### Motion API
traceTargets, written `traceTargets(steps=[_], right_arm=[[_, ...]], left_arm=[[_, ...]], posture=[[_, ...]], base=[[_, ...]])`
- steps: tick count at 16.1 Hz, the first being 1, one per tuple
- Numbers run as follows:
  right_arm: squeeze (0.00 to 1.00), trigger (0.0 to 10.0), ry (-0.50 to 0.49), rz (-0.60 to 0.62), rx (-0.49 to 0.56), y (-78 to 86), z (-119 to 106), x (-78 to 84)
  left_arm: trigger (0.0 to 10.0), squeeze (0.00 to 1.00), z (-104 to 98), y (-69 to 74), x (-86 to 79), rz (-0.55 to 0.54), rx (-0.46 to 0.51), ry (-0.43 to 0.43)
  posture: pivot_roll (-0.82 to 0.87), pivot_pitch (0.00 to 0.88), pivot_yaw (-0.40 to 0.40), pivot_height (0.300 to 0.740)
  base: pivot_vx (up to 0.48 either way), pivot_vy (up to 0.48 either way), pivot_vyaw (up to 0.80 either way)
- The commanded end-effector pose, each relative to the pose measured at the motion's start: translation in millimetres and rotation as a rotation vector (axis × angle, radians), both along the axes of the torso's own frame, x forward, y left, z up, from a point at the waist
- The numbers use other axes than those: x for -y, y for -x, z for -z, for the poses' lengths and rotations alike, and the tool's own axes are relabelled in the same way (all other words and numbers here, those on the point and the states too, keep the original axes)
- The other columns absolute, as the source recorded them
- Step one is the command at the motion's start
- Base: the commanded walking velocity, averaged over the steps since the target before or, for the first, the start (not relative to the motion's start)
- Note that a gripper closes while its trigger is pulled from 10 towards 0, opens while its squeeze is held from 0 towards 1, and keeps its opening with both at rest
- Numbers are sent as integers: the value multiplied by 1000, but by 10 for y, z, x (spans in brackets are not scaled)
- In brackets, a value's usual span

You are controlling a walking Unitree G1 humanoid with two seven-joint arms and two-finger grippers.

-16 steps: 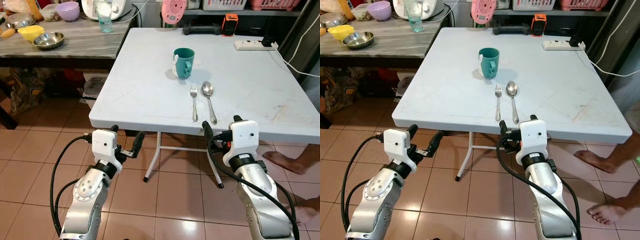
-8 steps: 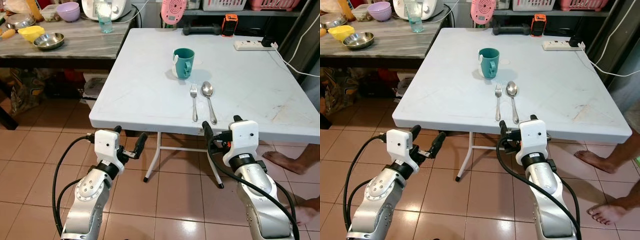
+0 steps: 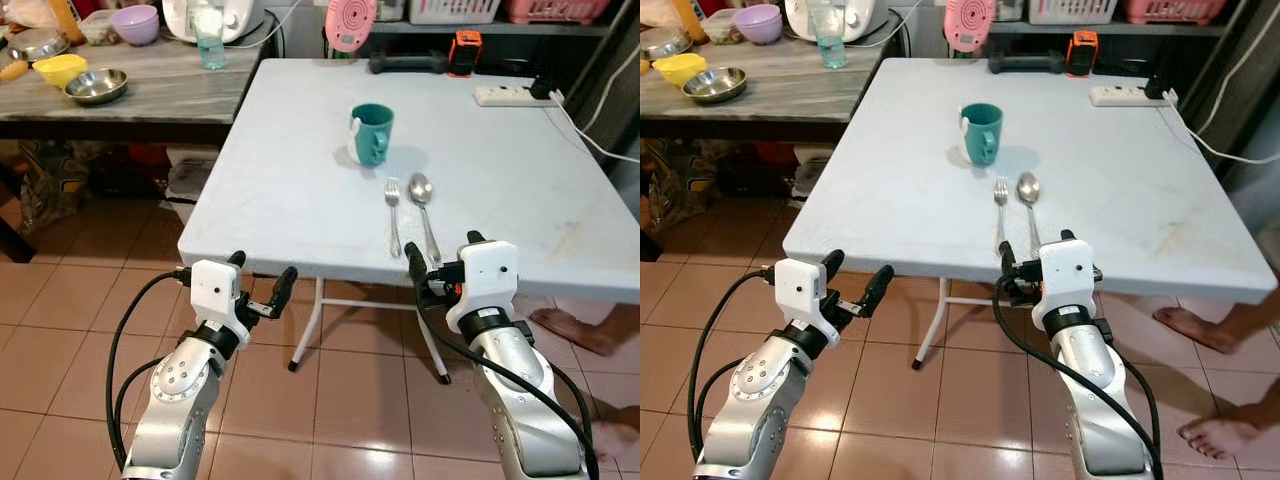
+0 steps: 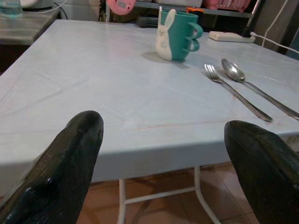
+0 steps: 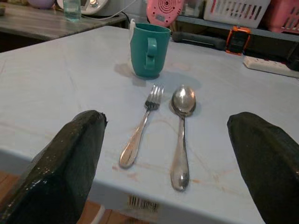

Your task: Setting the table

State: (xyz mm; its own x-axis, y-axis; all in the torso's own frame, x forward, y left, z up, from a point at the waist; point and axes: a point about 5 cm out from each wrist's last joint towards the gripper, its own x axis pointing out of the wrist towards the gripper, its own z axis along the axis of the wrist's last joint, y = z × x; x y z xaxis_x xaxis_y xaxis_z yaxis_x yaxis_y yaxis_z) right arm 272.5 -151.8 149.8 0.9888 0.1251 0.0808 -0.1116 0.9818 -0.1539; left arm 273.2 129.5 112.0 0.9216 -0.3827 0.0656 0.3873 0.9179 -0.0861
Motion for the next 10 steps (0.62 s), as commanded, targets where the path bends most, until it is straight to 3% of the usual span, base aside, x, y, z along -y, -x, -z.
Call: traceTargets(steps=[1, 10], right_arm=[[0, 10000, -1, -4, 11, -8, -19, -12], [0, 10000, 10, 25, -10, -13, 29, -5]], left_arm=[[10000, 0, -23, 10, -1, 8, 5, -1], [10000, 0, -10, 20, -6, 17, -1, -11]], posture=[[-64, 115, 49, 740], [-59, 116, 51, 740]], base=[[319, 0, 0], [315, 0, 0]])
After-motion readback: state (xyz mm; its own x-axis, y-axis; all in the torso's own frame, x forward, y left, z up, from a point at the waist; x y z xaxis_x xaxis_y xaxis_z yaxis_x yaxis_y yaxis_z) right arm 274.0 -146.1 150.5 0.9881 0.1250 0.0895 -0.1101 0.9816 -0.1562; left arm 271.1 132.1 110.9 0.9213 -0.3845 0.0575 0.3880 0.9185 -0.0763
